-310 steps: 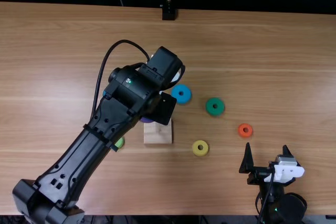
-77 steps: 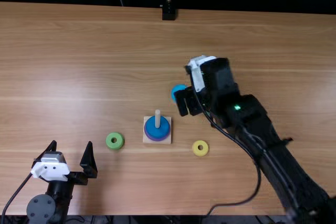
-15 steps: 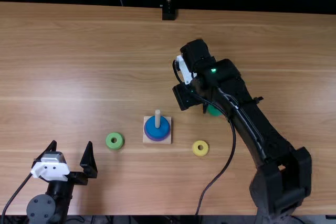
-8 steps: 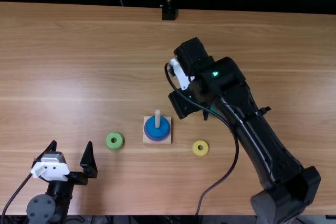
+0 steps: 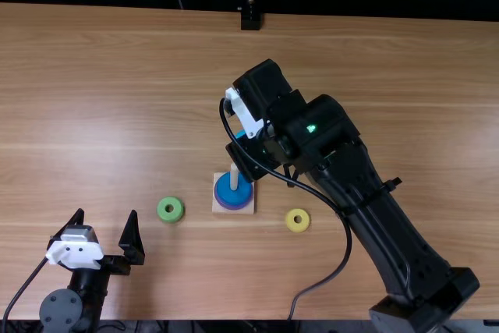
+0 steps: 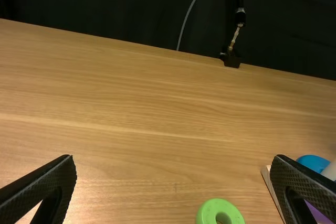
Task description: Build the Hanoi tower: stack the rings onto the peg from bottom to top in this color order: purple, dark blue, light blue, dark green, light green, yellow, orange.
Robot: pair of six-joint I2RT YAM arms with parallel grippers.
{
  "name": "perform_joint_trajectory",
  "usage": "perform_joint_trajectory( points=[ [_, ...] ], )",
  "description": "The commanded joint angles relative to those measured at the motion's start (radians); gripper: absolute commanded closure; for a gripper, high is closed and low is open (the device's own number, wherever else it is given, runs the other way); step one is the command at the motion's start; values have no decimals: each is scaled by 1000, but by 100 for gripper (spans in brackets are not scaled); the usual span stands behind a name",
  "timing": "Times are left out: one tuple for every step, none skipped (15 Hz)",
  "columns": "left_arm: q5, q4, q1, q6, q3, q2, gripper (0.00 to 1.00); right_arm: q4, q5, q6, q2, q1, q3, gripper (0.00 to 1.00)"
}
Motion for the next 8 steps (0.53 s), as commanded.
perform_joint_trajectory(
  points=[
    [20,-14,4,7,-50,-12,0,-2,-7,4,-29,9,25,100],
    [20,-14,4,7,-50,-12,0,-2,-7,4,-27,11,25,100],
    [20,-14,4,7,-50,-12,0,-2,-7,6,-27,20,25,100],
    [20,-14,4,7,-50,-12,0,-2,-7,6,-27,38,23,100],
    [20,-14,4,7,-50,-12,0,-2,-7,8,-27,48,23,100],
    [20,-14,4,7,-50,-12,0,-2,-7,8,-27,58,23,100],
    [20,-14,4,7,-50,-12,0,-2,-7,8,-27,72,23,100],
    [20,-14,4,7,-50,-12,0,0,-7,9,-26,77,23,100]
  ],
)
